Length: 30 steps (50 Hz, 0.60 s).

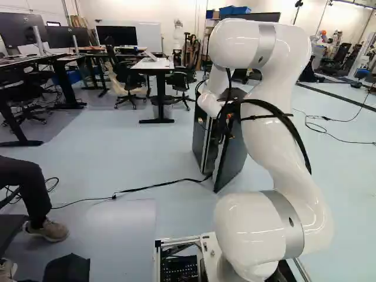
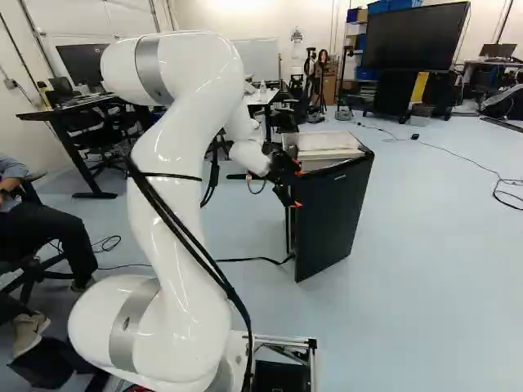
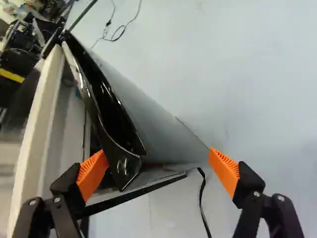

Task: Open the fridge door

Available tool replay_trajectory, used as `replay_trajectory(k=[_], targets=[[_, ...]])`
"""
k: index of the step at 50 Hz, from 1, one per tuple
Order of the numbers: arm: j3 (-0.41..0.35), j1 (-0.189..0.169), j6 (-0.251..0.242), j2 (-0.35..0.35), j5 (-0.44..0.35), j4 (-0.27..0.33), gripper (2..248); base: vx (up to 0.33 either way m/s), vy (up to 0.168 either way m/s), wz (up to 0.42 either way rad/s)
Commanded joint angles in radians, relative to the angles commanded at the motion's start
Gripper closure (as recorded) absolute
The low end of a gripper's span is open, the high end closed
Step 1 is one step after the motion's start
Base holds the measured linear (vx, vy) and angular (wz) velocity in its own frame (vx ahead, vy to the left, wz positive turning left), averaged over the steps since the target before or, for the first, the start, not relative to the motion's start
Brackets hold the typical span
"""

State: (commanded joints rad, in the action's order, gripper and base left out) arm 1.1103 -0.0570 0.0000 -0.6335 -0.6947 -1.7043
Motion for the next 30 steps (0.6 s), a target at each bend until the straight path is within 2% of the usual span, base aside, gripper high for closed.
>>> replay_trajectory(k=[9, 30], targets=[[-0.028, -0.022, 0.0, 0.018, 0.01, -0.05, 3, 0.017, -0.003, -0.017], [-0.086, -0.074, 0.0, 0.054, 0.012, -0.057, 3, 0.0, 0.0, 0.0]])
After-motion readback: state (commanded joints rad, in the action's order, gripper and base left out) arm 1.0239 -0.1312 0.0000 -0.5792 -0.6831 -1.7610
